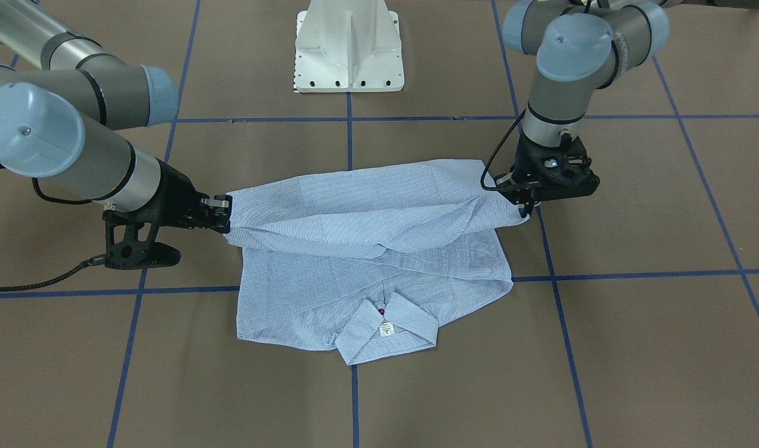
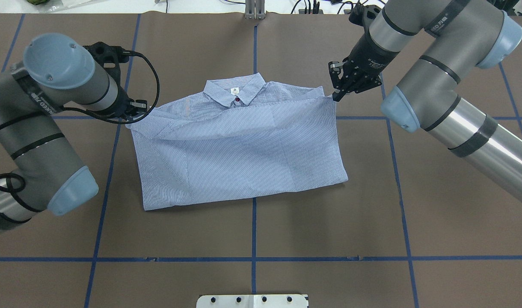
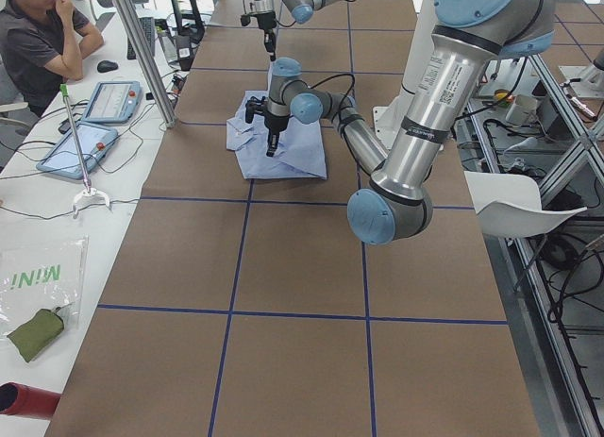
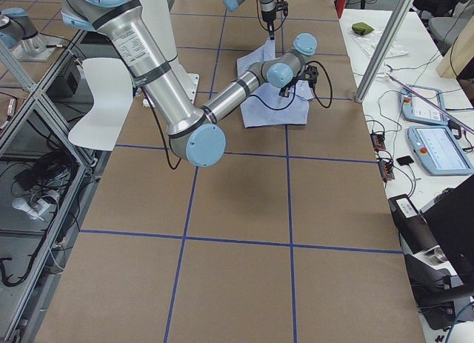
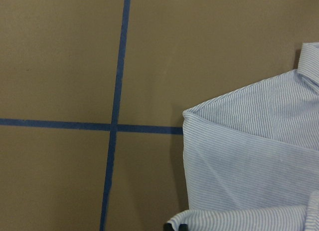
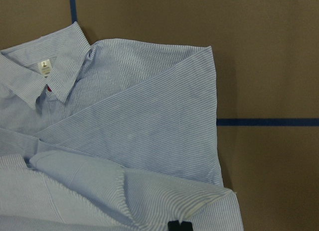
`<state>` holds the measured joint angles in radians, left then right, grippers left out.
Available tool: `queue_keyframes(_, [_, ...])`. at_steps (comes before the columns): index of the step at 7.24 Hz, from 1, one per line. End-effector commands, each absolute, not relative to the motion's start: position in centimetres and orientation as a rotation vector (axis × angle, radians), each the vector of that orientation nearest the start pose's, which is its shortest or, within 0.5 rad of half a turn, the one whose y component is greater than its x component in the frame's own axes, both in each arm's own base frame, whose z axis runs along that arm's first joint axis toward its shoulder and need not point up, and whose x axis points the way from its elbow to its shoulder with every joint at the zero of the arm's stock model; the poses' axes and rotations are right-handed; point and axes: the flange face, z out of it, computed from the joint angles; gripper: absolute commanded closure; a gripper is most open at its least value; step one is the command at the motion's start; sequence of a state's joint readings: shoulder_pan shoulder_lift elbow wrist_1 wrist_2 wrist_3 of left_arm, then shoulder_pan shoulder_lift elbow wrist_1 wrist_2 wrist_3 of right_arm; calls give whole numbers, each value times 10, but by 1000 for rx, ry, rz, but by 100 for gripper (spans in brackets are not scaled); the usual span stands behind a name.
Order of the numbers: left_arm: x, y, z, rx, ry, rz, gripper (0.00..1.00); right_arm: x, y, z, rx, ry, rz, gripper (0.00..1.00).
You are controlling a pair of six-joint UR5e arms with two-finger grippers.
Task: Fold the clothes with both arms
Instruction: 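Lay the hem down at the collar and open both grippers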
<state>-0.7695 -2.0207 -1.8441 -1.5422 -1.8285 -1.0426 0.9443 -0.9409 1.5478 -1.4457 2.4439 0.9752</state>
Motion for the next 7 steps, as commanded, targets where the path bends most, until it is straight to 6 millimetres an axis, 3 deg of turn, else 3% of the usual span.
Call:
queue_keyframes(1, [371,-529,310,241,695,-130,100,-369,-621,287,-88,-1077,-10,100])
queue_keyframes(5, [393,-552,351,250,701,-121,100,-381,-637,297,-114,-1054,7,100])
queue_keyframes(7, [394,-553,353,250,701,-121,100,-383,-640,305,-127,-1044,16,100])
